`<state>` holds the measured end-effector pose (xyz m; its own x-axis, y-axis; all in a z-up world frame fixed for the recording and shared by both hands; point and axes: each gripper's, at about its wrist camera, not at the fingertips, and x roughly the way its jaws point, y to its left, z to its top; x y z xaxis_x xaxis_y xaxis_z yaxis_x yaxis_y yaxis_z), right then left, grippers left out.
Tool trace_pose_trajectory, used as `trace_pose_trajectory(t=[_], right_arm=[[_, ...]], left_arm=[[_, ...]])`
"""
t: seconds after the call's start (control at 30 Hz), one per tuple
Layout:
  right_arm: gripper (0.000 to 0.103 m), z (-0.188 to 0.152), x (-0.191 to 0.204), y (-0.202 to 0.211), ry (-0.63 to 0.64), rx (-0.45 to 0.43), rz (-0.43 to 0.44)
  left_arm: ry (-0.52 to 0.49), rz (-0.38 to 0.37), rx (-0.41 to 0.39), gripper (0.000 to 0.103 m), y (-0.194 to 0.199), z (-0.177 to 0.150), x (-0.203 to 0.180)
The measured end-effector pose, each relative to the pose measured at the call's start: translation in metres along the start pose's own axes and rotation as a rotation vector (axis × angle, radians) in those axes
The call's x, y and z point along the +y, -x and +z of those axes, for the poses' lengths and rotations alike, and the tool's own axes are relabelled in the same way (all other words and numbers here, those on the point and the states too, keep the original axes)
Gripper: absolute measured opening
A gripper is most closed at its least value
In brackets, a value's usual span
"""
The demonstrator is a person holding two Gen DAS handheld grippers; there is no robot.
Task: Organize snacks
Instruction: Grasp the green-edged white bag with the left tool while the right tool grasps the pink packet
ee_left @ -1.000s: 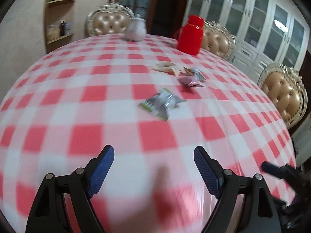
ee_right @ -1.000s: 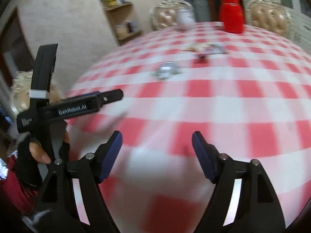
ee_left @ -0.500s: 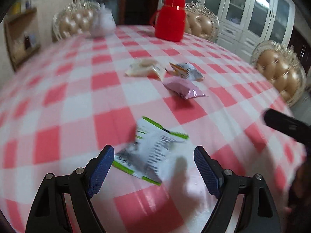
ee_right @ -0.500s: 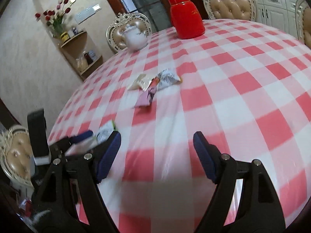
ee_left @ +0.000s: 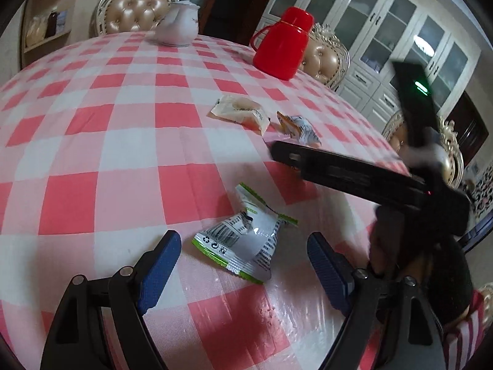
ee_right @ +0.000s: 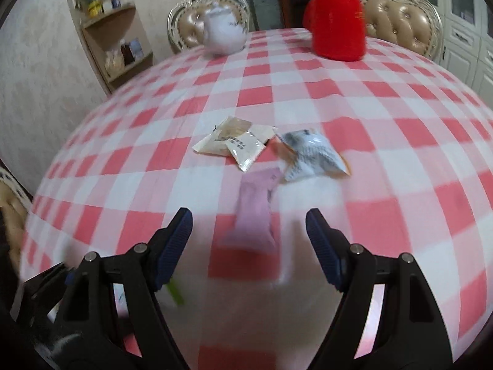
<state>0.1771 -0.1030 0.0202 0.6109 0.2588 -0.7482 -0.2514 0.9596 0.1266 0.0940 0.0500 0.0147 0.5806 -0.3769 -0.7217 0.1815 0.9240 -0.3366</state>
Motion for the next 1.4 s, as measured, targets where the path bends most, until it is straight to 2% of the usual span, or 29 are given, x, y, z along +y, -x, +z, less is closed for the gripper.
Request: trace_pose_trajectory(t=[0.1, 0.17, 0.33, 0.43, 0.67, 0.77, 0.8, 0.83, 0.87, 0.97, 1.03, 1.1, 1.23, 1.4], right_arm=[[0.054, 0.002, 0.008, -0.010, 0.058, 0.019, -0.067], [0.041, -0.003, 0.007, -0.012, 0.072, 0.039, -0.076], [0.041, -0.016, -0.003, 0.021, 0.082, -0.034, -0.099], [0.041, -0.025, -0.015, 0.051, 0.027, -0.072, -0.062], [0.041, -0.072, -0.032, 0.112, -0.084, -0.139, 0.055], [0.041, -0.078, -0.030, 0.120, -0.105, -0.145, 0.091], [0.041, -0.077, -0.029, 0.121, -0.097, -0.147, 0.095], [0.041, -0.076, -0.026, 0.122, -0.088, -0.149, 0.098], [0.041, -0.076, -0.024, 0.122, -0.083, -0.148, 0.101], [0.041, -0.078, -0.021, 0.122, -0.073, -0.146, 0.108], [0.041, -0.079, -0.019, 0.123, -0.063, -0.150, 0.104], [0.041, -0.079, -0.019, 0.125, -0.067, -0.157, 0.108], [0.041, -0.078, -0.024, 0.130, -0.088, -0.174, 0.115], [0.041, -0.076, -0.024, 0.135, -0.091, -0.192, 0.116]], left_arm=[[-0.007, 0.006, 0.002, 0.085, -0.001, 0.000, 0.000], [-0.008, 0.007, 0.003, 0.085, -0.001, 0.000, 0.000], [-0.009, 0.014, -0.001, 0.085, -0.001, 0.001, 0.002], [-0.014, 0.035, -0.004, 0.085, -0.002, 0.002, 0.001], [-0.143, 0.111, 0.039, 0.085, -0.015, 0.001, -0.021], [-0.219, 0.145, 0.059, 0.083, -0.022, 0.000, -0.033], [-0.240, 0.151, 0.062, 0.080, -0.023, -0.001, -0.036], [-0.271, 0.167, 0.058, 0.063, -0.024, -0.002, -0.041], [-0.289, 0.175, 0.053, 0.056, -0.023, -0.003, -0.044], [-0.314, 0.161, 0.050, 0.054, -0.021, -0.006, -0.048], [-0.307, 0.166, 0.025, 0.053, -0.017, -0.006, -0.048], [-0.288, 0.140, 0.038, 0.053, -0.015, -0.008, -0.046], [-0.303, 0.151, 0.012, 0.052, -0.008, -0.014, -0.052], [-0.303, 0.153, 0.033, 0.054, -0.011, -0.016, -0.052]])
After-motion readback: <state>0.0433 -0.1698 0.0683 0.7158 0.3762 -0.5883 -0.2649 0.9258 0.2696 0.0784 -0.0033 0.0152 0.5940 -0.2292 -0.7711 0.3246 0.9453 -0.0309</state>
